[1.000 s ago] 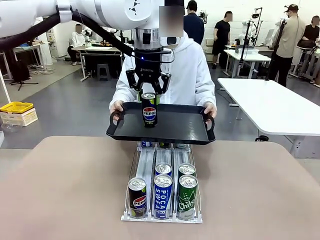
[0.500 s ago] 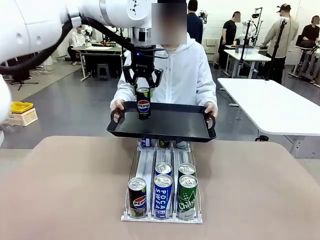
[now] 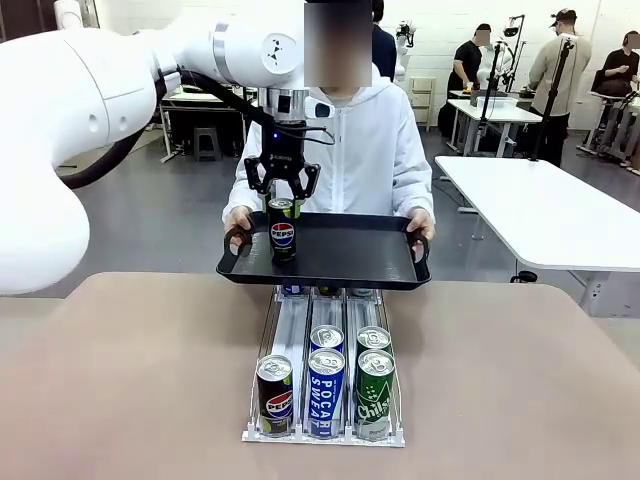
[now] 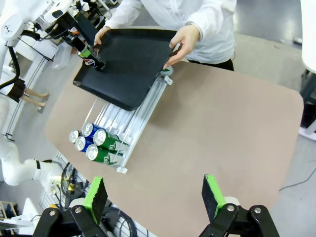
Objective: Retrieve and hand over the desired beverage to the person.
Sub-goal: Place the picked can on the Handle tray extended by the person.
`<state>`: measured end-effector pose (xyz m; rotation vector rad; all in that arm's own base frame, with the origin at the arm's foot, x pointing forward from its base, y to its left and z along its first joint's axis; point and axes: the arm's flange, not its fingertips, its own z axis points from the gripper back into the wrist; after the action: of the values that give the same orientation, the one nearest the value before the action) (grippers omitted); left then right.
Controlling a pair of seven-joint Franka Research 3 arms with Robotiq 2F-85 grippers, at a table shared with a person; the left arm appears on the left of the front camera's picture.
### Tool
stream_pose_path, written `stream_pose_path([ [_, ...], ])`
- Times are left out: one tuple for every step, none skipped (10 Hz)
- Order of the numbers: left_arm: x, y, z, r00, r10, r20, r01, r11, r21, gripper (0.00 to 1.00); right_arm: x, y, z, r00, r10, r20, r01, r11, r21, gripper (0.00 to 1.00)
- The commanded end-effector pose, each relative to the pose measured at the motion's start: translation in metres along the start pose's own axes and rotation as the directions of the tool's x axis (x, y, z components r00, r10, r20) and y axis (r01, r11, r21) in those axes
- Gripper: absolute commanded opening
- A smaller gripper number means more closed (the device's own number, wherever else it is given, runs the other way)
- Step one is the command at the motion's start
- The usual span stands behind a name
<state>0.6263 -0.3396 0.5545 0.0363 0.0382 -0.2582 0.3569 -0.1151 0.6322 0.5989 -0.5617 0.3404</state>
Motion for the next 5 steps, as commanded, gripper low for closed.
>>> stream_pose_path([
  [0.0311,-0.0059,0.0228,0.999,-0.026,-0.019,0.027,1.000,0.011,0.59,0.0023,-0.0008,0.0001,1.000,0.012,0.015,-0.012,0.999,0.031,1.00],
  [0.0301,-0.0057,0.0227,0.999,-0.035,-0.014,0.035,0.999,0.007,1.00,0.0023,-0.0008,0.0001,1.000,0.012,0.015,-0.012,0.999,0.031,1.00],
  [0.0295,-0.0052,0.0230,0.999,-0.038,-0.013,0.038,0.999,0.005,1.00,0.0023,-0.0008,0.0001,1.000,0.012,0.015,-0.012,0.999,0.031,1.00],
  [0.0283,-0.0054,0.0240,0.999,-0.036,-0.011,0.036,0.999,0.004,1.00,0.0023,-0.0008,0.0001,1.000,0.012,0.015,-0.012,0.999,0.031,1.00],
  [0.0279,-0.0053,0.0253,0.999,-0.036,-0.009,0.036,0.999,0.003,1.00,0.0023,-0.0008,0.0001,1.000,0.012,0.015,-0.012,0.999,0.031,1.00],
])
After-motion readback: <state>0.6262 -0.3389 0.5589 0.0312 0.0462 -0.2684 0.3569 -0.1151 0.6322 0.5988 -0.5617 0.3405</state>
